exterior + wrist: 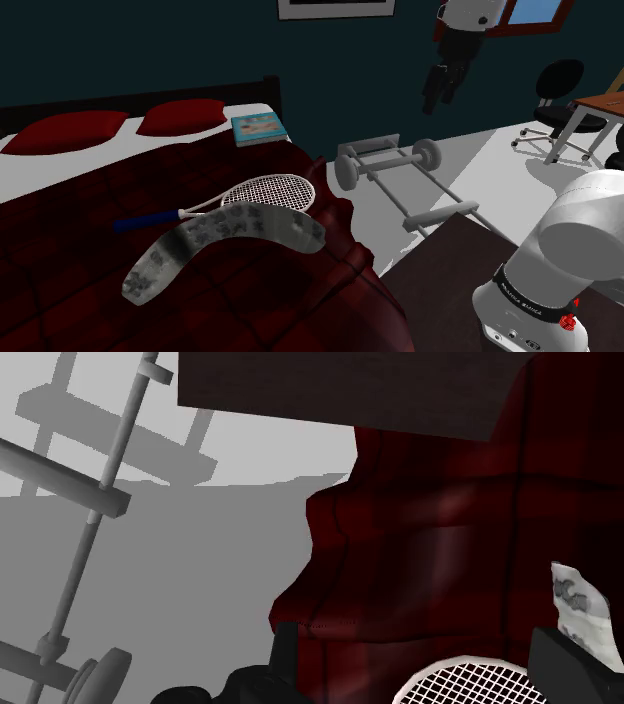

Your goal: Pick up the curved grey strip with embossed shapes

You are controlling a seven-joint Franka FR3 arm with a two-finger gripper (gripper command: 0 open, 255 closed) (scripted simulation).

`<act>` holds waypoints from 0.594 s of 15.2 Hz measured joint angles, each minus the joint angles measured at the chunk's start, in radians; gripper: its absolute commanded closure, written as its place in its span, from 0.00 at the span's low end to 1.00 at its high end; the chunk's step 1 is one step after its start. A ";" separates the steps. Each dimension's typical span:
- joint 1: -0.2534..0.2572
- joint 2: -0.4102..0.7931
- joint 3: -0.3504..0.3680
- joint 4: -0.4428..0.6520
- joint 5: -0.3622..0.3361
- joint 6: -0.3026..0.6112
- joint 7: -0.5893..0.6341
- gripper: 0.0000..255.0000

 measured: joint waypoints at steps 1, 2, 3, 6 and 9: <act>0.000 0.000 0.000 0.000 0.000 0.000 0.000 0.00; 0.007 0.011 0.006 0.000 0.005 0.011 0.001 0.00; 0.015 0.038 0.009 0.002 0.010 0.033 -0.004 0.00; 0.046 0.110 0.029 0.008 0.029 0.097 -0.014 0.00; 0.078 0.199 0.049 0.029 0.048 0.162 -0.029 0.00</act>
